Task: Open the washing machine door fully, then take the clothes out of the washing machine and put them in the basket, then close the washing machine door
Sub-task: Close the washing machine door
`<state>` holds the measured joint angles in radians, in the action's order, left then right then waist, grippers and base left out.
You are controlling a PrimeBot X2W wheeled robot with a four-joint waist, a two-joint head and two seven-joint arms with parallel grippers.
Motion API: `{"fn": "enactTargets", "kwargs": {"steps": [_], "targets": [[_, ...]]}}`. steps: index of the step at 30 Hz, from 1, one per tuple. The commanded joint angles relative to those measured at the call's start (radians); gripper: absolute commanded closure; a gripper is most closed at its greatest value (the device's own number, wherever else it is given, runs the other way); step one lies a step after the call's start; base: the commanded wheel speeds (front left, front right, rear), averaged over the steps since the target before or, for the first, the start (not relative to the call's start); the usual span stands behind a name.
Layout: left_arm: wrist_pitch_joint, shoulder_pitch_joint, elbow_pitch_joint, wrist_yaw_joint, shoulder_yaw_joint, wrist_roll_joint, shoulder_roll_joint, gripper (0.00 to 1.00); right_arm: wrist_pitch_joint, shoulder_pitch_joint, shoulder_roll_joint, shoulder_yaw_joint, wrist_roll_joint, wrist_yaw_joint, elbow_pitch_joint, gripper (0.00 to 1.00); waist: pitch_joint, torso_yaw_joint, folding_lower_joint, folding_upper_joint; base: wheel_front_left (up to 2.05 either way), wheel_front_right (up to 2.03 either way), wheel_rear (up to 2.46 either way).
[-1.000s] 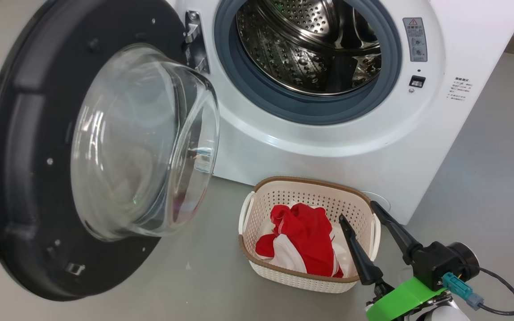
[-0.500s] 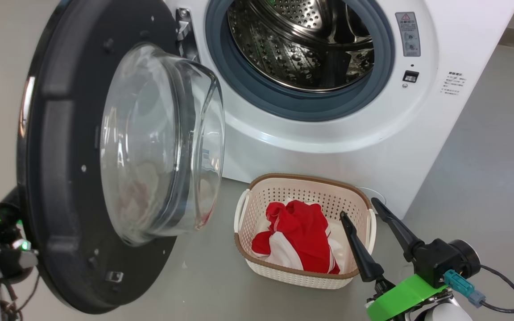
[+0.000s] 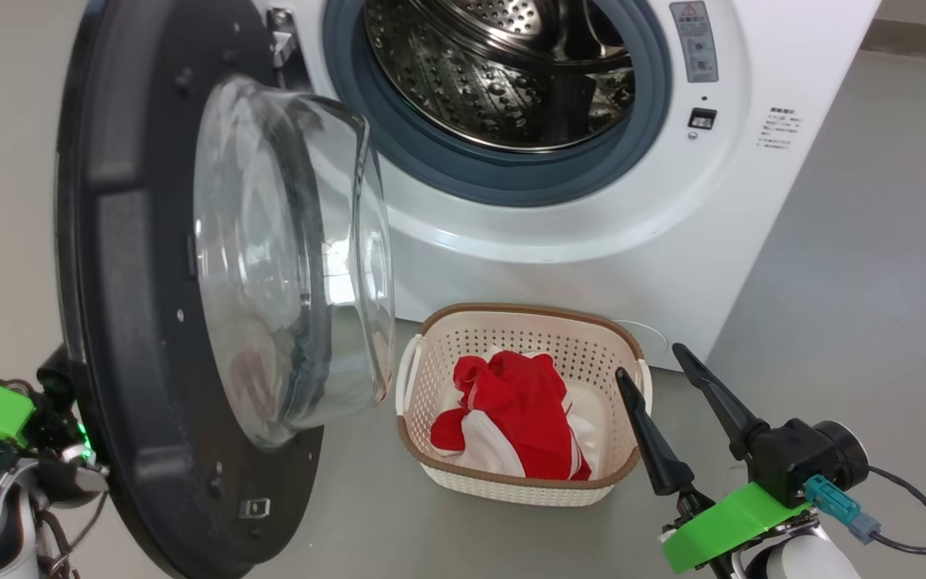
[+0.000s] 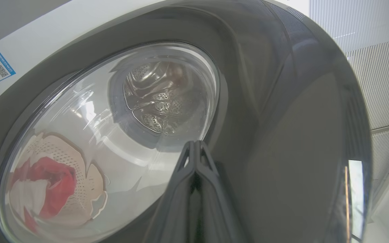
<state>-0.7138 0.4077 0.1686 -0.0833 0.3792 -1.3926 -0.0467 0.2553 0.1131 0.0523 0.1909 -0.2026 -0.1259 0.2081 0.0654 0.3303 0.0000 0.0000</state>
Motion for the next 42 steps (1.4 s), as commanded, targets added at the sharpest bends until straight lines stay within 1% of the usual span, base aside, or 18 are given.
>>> {"fn": "enactTargets", "kwargs": {"steps": [1,12,27,34,42], "targets": [[0.0,0.0,-0.041,-0.003,0.011,-0.011,-0.019,1.0,0.006,0.041,-0.002,0.018,-0.014,-0.005,-0.027,0.0,0.009,-0.018,0.0,0.0,0.0,0.0,0.0],[0.039,-0.031,-0.089,-0.005,-0.036,-0.051,-0.006,1.0,0.006,0.041,-0.002,0.018,-0.014,-0.005,-0.028,0.0,0.008,-0.075,0.0,0.0,0.0,0.0,0.0],[0.12,-0.076,-0.18,-0.015,-0.117,-0.12,-0.004,1.0,0.006,0.044,-0.002,0.017,-0.014,-0.005,-0.026,0.0,0.012,-0.19,0.0,0.0,0.0,0.0,0.0],[0.159,-0.059,-0.174,-0.009,-0.146,-0.134,-0.004,1.0,0.006,0.056,-0.002,0.011,-0.012,-0.005,-0.027,0.0,0.029,-0.244,0.0,0.0,0.0,0.0,0.0],[0.184,-0.028,-0.154,0.009,-0.171,-0.151,-0.004,1.0,0.006,0.065,-0.002,0.009,-0.012,-0.005,-0.033,0.0,0.049,-0.304,0.0,0.0,0.0,0.0,0.0]]}}
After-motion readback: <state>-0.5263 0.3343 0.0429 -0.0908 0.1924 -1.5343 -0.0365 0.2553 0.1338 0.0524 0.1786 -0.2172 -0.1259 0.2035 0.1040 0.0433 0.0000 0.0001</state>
